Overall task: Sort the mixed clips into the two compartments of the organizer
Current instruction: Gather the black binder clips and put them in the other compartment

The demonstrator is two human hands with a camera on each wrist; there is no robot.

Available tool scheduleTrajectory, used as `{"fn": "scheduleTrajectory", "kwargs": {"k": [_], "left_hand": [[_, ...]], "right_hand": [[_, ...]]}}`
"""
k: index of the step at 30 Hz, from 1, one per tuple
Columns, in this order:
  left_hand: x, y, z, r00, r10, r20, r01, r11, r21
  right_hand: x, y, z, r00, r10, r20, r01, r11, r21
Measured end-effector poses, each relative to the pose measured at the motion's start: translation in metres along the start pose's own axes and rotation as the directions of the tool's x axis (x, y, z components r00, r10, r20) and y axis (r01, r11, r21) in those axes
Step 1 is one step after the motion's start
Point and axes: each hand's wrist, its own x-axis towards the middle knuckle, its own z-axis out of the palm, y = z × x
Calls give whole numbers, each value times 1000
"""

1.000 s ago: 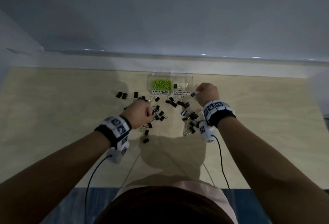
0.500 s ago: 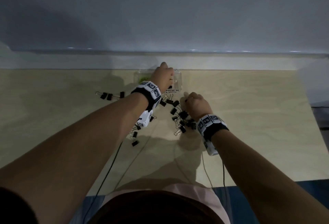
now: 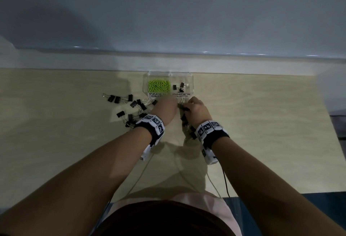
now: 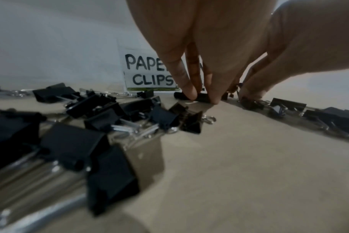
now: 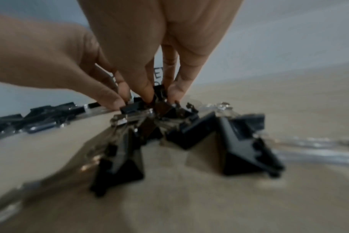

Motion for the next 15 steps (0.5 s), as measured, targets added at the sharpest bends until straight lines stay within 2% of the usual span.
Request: {"fn": "scheduleTrajectory", "kwargs": {"k": [6,11,13,15], "left_hand": [[-8,-6,3,998,-61,13,62,993,-96],[-24,-13,1,993,-100,69,109,981,-160],[-29,-13,-4,994,-82,75,95,977,-190],[-27,-9,-15,999,-47,23,51,971,-235]], "right_hand": [[-7,-3,1,999,20,33,-17,996,-87],[-6,2,-10,981,185,57,-184,983,-13],[-9,4,-15,982,188,25,-188,982,26],[-9,-1,-26,985,170,-42,-166,982,84]]}}
